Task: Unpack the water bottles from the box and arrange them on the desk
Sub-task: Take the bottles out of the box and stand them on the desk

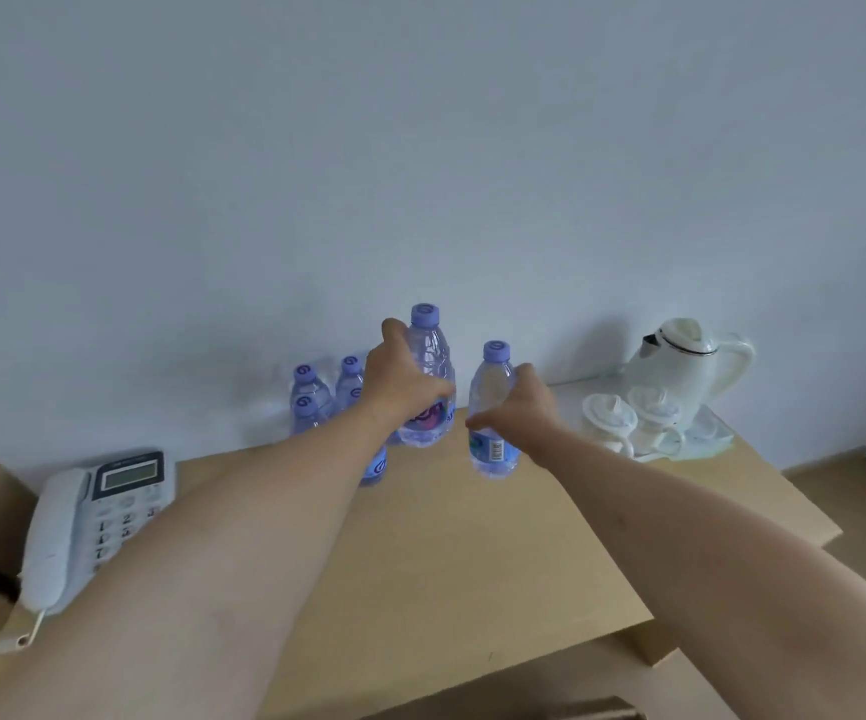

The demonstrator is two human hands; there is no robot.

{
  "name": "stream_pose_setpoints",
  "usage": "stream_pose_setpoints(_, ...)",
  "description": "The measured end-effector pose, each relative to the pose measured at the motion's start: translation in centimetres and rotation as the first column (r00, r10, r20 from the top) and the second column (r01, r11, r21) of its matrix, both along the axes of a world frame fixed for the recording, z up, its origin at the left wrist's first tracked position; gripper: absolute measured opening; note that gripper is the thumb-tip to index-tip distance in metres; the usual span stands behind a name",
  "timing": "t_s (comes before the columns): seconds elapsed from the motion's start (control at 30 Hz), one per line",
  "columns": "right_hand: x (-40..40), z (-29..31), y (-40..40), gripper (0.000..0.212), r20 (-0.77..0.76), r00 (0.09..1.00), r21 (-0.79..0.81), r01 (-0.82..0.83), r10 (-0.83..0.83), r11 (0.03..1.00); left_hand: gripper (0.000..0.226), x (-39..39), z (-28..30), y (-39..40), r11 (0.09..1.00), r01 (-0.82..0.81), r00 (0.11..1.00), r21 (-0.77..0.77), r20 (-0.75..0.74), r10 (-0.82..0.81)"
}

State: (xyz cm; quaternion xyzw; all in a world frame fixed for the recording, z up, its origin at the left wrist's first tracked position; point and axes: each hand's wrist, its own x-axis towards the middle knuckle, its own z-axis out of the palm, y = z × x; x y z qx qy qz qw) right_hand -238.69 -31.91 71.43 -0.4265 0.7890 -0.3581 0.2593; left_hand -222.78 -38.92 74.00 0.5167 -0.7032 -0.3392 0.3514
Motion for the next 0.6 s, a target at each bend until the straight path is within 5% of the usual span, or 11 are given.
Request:
stream_pose_setpoints(0.23, -1.3, -4.0, -5.6, 0.068, -0.065, 0.973, 0.096, -0.215, 0.222, 0.972, 0.083, -0.6, -3.5, -4.0, 1.0, 0.006, 0.918, 0.023, 0.397, -0.014)
stream_pose_setpoints(0.43, -2.2, -6.6, -8.1, 0.066, -0.07, 0.953, 0.162, -0.28, 0.294, 0.946, 0.091, -0.6, -6.5, -4.5, 0.999, 0.017, 0.894, -0.033, 0.448, 0.0)
stream_pose_setpoints(0.6, -1.4, -8.1, -9.6, 0.051, -0.134, 0.934, 0.176, -0.306, 0.331, 0.936, 0.072, -1.1, -8.5, -5.1, 0.997, 0.037, 0.87, -0.069, 0.492, 0.002)
